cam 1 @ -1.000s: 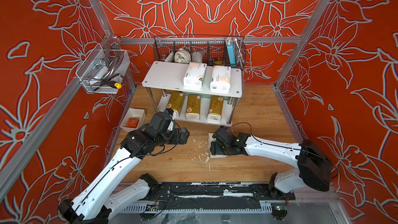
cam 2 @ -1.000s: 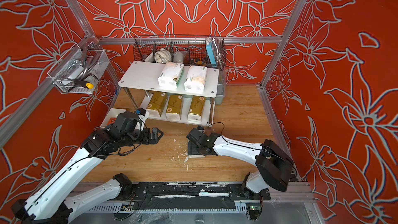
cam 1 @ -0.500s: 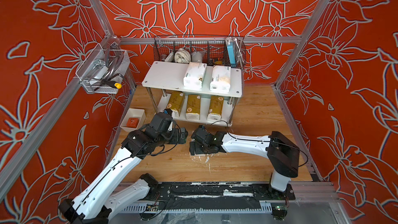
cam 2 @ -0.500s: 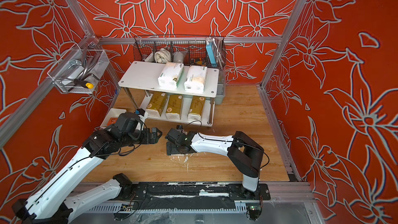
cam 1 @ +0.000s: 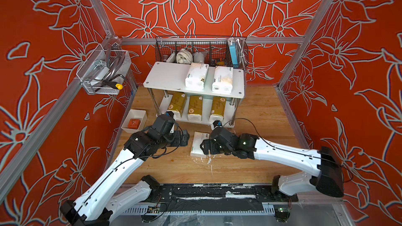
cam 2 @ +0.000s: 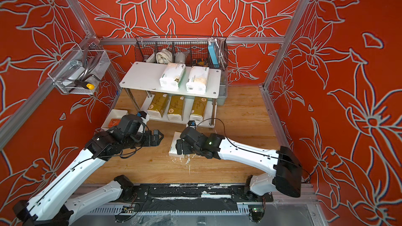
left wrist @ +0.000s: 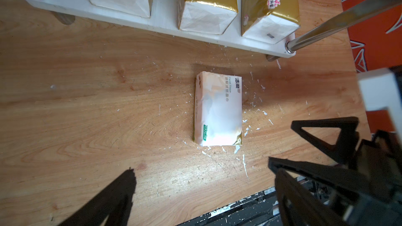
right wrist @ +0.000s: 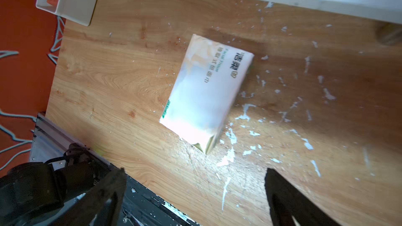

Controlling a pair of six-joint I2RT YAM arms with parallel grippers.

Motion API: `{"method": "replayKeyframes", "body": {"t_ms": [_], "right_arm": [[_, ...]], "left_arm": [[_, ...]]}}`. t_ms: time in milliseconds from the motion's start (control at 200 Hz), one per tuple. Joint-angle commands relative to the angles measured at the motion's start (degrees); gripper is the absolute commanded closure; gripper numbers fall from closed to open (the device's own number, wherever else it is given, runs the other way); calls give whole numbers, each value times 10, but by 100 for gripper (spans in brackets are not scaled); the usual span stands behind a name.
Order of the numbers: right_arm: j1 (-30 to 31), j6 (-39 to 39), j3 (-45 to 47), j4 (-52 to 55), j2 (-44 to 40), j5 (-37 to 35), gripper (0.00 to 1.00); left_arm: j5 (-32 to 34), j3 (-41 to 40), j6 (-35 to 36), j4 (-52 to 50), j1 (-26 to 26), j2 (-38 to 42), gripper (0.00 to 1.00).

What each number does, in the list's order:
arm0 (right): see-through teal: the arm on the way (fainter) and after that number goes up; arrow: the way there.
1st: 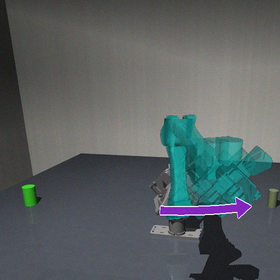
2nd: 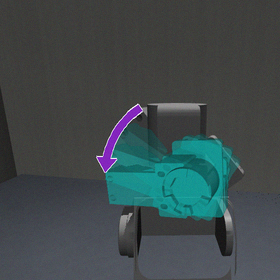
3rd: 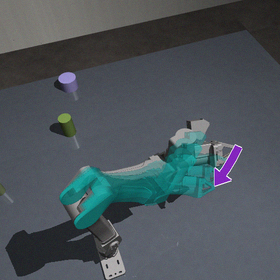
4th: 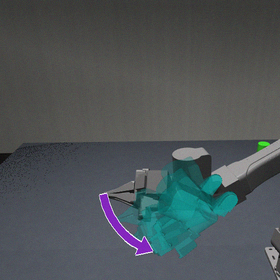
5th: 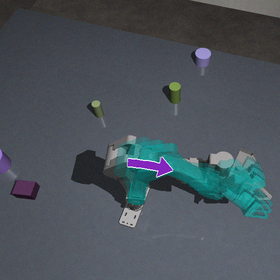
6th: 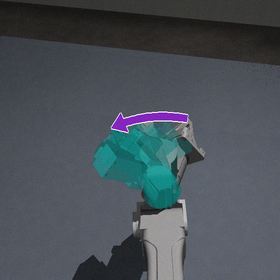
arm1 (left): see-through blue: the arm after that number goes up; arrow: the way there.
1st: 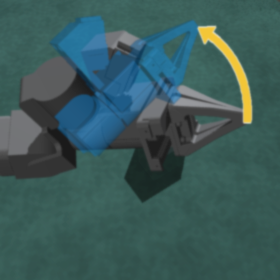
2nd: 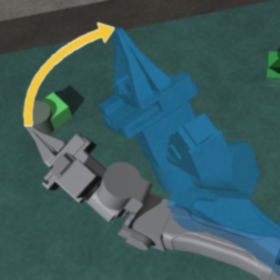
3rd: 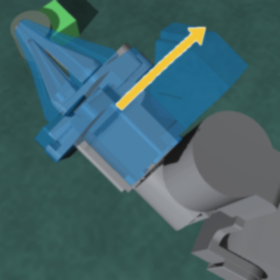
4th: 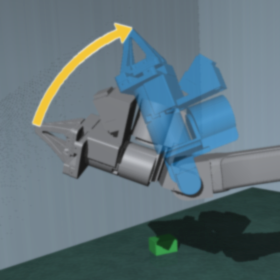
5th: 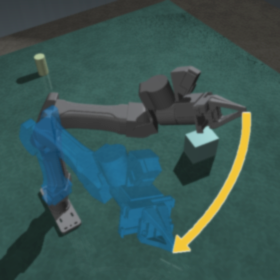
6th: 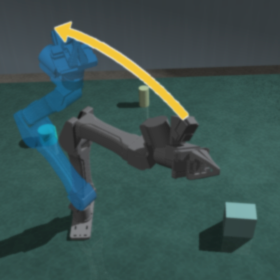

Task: Place the tissue boxes on the shelf by color
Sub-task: Move the box of tissues to the center of the board, then pick up the box of tissues from the center of the board.

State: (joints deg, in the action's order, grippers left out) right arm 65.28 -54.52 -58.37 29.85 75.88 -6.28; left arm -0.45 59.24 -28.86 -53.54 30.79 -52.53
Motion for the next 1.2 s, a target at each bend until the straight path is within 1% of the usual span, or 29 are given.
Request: {"method": "replayKeyframes", "body": {"t_ms": [0,190,210,375,656,886,1196], "right_arm": [[-4,12,38,56,-51,-47,1],[-11,0,100,91,-154,-81,1],[-12,-3,107,93,-164,-83,1],[-30,-26,164,98,-228,-78,1],[-52,-43,209,131,-301,-80,1],[-73,-38,215,155,-335,-77,1],[-90,-28,215,159,-345,-69,1]], "left_arm": [[-32,-20,-16,12,8,-14,1],[-17,-44,-38,41,48,-37,1],[-15,-46,-40,44,54,-57,1],[5,-52,-48,74,97,-106,1],[37,-26,-40,101,161,-225,1],[63,-4,-33,106,179,-300,1],[84,-3,-35,121,183,-349,1]]}}
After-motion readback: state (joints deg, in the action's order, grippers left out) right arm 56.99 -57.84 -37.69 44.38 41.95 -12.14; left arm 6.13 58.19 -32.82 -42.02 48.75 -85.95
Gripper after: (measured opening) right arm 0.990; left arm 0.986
